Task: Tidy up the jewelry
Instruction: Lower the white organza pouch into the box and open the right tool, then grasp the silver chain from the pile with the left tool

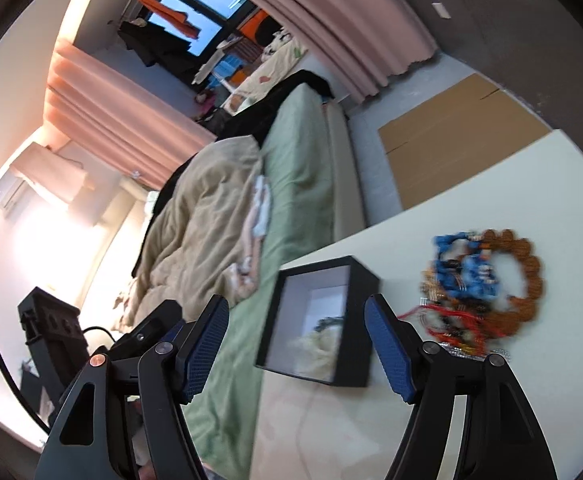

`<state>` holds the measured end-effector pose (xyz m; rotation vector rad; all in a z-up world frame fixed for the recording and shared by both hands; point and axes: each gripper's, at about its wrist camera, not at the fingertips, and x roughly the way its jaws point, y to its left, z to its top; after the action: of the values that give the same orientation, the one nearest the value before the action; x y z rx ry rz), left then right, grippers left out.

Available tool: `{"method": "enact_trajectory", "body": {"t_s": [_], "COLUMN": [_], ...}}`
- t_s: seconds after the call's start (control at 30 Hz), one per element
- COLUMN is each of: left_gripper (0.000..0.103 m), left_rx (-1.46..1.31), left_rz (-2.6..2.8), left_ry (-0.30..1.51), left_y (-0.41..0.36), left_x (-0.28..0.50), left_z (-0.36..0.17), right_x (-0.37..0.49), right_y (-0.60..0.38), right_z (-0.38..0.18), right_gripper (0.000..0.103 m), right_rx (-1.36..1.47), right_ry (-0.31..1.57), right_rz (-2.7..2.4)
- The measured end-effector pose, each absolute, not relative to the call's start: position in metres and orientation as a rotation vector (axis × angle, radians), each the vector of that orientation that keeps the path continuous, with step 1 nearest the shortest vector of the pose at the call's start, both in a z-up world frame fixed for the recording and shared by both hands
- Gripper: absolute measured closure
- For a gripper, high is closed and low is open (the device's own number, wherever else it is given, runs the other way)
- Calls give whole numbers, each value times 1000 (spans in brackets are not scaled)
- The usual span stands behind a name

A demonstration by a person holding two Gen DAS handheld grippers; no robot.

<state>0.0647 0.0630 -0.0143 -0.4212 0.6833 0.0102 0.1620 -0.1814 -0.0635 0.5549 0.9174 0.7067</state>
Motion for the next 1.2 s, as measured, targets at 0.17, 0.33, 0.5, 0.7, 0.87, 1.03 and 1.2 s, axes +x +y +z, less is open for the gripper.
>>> {"method": "enact_trajectory", "body": {"t_s": [0.17, 0.33, 0.5, 0.7, 0.87, 1.03, 1.2], "left_gripper": [21, 21, 21, 21, 21, 21, 21], "left_rx": [-389, -364, -316, -263, -228, -176, -120], "left_rz": [-25, -53, -89, -130, -154, -173, -171], "left_ry": [694, 702, 731, 759, 790, 831, 868], "left_y": [43, 21, -4, -31, -50, -72, -90], "left_x": [61, 56, 55, 53, 53, 58, 63], "left_z": [-16, -18, -24, -32, -41, -55, -70], "right_x": [158, 153, 147, 140, 138, 136, 134], "right_y": [-208, -230, -250, -277, -300, -320, -332], "right_z": [-64, -65, -67, -72, -74, -78, -73], "right_gripper": [32, 32, 32, 32, 32, 32, 32], "right_rx": [532, 513, 483, 471, 480, 486, 478], "right_ry": [931, 946, 964, 990, 1003, 1022, 1010], "right_rz": [630, 565, 526, 469, 410, 357, 357]}}
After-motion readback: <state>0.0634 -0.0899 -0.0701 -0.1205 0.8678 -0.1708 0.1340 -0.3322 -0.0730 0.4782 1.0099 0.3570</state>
